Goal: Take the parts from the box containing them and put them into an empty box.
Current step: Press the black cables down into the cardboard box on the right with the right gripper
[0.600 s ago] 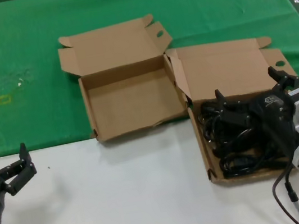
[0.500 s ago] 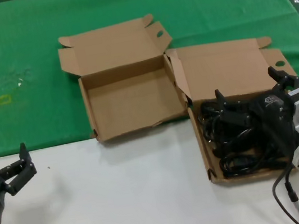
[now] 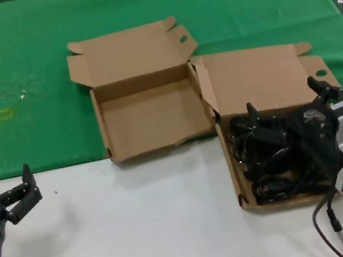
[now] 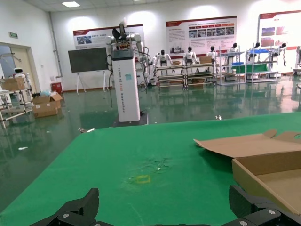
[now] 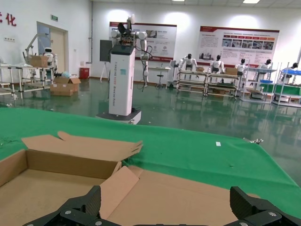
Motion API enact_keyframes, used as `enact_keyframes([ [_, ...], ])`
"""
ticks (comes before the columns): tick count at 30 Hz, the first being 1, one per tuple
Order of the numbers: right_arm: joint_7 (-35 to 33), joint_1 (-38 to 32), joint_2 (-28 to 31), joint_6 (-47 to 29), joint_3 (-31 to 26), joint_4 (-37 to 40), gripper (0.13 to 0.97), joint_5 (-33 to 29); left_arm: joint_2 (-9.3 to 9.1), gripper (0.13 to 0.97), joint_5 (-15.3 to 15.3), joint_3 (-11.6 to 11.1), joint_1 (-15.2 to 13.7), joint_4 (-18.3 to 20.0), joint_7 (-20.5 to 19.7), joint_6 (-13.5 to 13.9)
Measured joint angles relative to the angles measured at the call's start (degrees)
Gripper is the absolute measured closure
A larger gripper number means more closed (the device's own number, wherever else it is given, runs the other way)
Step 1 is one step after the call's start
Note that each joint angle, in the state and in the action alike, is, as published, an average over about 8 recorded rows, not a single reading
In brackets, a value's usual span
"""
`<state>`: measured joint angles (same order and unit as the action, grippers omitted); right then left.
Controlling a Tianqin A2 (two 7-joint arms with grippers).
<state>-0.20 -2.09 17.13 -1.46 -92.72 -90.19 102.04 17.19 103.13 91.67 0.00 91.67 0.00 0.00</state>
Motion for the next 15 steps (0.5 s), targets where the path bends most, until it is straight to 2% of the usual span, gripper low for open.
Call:
enact_keyframes([
  [7,0.0,0.0,0.0,0.0,0.0,0.0,0.129,0.0,0.0,0.132,0.0,0.0,0.0,0.0,0.0,0.0],
  [15,0.0,0.0,0.0,0.0,0.0,0.0,0.129,0.0,0.0,0.184,0.0,0.0,0.0,0.0,0.0,0.0],
])
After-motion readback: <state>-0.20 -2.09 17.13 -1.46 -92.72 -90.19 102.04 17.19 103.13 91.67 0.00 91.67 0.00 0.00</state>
